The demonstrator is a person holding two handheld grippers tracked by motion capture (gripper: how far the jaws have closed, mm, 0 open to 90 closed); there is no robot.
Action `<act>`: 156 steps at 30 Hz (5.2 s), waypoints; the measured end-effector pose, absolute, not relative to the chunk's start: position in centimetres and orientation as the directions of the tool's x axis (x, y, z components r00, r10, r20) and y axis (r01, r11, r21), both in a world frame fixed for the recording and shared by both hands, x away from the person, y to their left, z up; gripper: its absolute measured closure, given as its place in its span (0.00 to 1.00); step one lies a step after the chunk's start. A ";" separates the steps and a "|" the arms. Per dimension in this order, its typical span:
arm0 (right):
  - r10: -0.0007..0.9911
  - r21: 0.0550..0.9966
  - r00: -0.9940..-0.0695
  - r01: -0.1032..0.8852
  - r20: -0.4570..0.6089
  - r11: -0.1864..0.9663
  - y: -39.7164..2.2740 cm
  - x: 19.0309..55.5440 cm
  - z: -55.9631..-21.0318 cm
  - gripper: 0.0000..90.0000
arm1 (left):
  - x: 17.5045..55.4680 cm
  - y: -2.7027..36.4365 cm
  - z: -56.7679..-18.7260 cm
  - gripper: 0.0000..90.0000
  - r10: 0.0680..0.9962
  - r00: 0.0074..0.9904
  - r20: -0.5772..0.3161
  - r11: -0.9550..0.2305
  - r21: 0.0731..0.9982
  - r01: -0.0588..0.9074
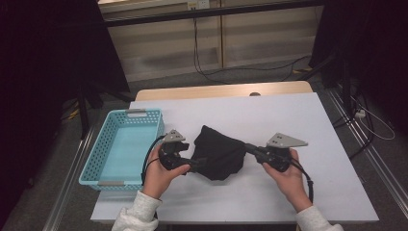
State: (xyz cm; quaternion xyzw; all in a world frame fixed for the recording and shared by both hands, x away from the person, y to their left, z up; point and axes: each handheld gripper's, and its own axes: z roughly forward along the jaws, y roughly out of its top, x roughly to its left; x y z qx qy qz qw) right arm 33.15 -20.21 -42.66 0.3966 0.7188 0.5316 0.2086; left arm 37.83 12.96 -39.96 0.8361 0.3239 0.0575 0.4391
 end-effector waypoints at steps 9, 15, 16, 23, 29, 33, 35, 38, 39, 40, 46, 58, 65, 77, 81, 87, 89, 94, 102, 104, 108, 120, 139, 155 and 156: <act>0.838 0.913 -0.531 0.393 0.124 0.114 -23.9 32.2 -43.6 1.00 | 38.3 12.5 -40.0 0.10 0.586 0.789 -0.185 -0.406 0.775 0.484; 0.869 0.904 -0.480 0.413 0.118 0.106 -26.0 31.3 -44.0 1.00 | 38.6 11.7 -40.0 0.12 0.584 0.788 -0.196 -0.401 0.775 0.489; 0.876 0.904 -0.469 0.415 0.116 0.103 -26.3 31.1 -44.1 1.00 | 38.7 11.6 -40.1 0.12 0.584 0.789 -0.193 -0.403 0.774 0.488; 0.909 0.895 -0.397 0.441 0.124 0.070 -28.6 30.5 -44.3 1.00 | 39.0 11.3 -40.2 0.13 0.581 0.790 -0.196 -0.410 0.768 0.492; 0.918 0.888 -0.374 0.457 0.132 0.059 -29.5 30.3 -44.8 1.00 | 39.1 10.8 -40.4 0.14 0.576 0.795 -0.191 -0.420 0.765 0.488; 0.920 0.893 -0.371 0.447 0.129 0.055 -30.1 29.9 -44.7 1.00 | 39.1 10.2 -40.7 0.14 0.569 0.800 -0.191 -0.426 0.763 0.486; 0.917 0.893 -0.379 0.446 0.126 0.062 -29.9 29.7 -44.7 1.00 | 39.1 10.0 -40.8 0.15 0.564 0.803 -0.191 -0.435 0.758 0.486; 0.910 0.890 -0.398 0.449 0.117 0.082 -29.4 29.5 -44.7 0.99 | 39.1 9.6 -40.9 0.15 0.557 0.807 -0.194 -0.436 0.759 0.483; 0.907 0.890 -0.405 0.448 0.116 0.086 -29.1 29.4 -44.7 0.99 | 39.1 9.5 -40.8 0.15 0.555 0.809 -0.192 -0.438 0.760 0.481; 0.903 0.889 -0.413 0.449 0.115 0.092 -29.0 29.3 -44.7 0.99 | 39.0 9.4 -40.8 0.15 0.552 0.812 -0.191 -0.439 0.761 0.477; 0.873 0.878 -0.472 0.461 0.121 0.128 -27.0 29.1 -45.0 0.99 | 39.0 8.9 -40.9 0.17 0.542 0.816 -0.199 -0.436 0.764 0.476; 0.752 0.857 -0.654 0.432 0.084 0.280 -20.5 28.9 -45.8 0.99 | 38.6 8.1 -41.3 0.28 0.515 0.820 -0.250 -0.418 0.762 0.494; 0.688 0.854 -0.720 0.414 0.095 0.316 -18.4 28.5 -46.0 0.99 | 38.4 7.9 -41.4 0.41 0.515 0.824 -0.237 -0.432 0.759 0.488; 0.724 0.857 -0.685 0.418 0.080 0.301 -18.8 28.5 -45.5 0.73 | 38.2 6.9 -43.3 0.78 0.513 0.820 -0.255 -0.480 0.706 0.520; 0.791 0.877 -0.606 0.421 0.081 0.233 -20.8 28.8 -44.8 0.52 | 38.1 7.1 -43.1 0.94 0.530 0.804 -0.268 -0.481 0.686 0.546; 0.862 0.896 -0.495 0.425 0.111 0.129 -24.1 29.0 -44.2 0.42 | 38.9 9.3 -41.8 0.96 0.584 0.763 -0.278 -0.424 0.697 0.579; 0.873 0.899 -0.473 0.425 0.121 0.106 -24.7 29.0 -44.1 0.41 | 39.2 10.1 -41.5 0.96 0.605 0.748 -0.272 -0.409 0.701 0.585; 0.885 0.895 -0.450 0.435 0.118 0.102 -25.3 29.2 -44.5 0.42 | 39.8 11.3 -41.6 0.96 0.652 0.712 -0.259 -0.389 0.692 0.608; 0.882 0.885 -0.461 0.446 0.102 0.131 -25.0 29.7 -44.9 0.45 | 39.9 12.0 -41.6 0.96 0.688 0.684 -0.241 -0.379 0.684 0.623; 0.884 0.882 -0.456 0.452 0.102 0.132 -24.9 29.9 -44.9 0.45 | 39.8 12.2 -41.6 0.96 0.694 0.679 -0.238 -0.375 0.686 0.624; 0.890 0.875 -0.446 0.464 0.100 0.135 -24.6 30.6 -45.1 0.47 | 39.9 12.4 -41.6 0.96 0.707 0.669 -0.230 -0.375 0.680 0.630; 0.853 0.843 -0.504 0.511 0.135 0.169 -21.8 33.0 -46.3 0.70 | 39.6 11.9 -42.1 0.96 0.673 0.697 -0.248 -0.405 0.665 0.628; 0.671 0.864 -0.719 0.442 0.180 0.242 -16.0 31.2 -45.5 0.99 | 38.5 8.9 -43.6 0.94 0.588 0.750 -0.303 -0.463 0.634 0.619; 0.653 0.782 -0.754 0.448 0.071 0.432 -14.0 30.5 -46.8 1.00 | 42.2 8.3 -42.1 0.32 0.669 0.703 -0.241 -0.352 0.730 0.586; 0.652 0.780 -0.756 0.443 0.061 0.441 -14.0 30.4 -46.8 1.00 | 42.7 8.2 -42.4 0.31 0.682 0.686 -0.253 -0.337 0.723 0.603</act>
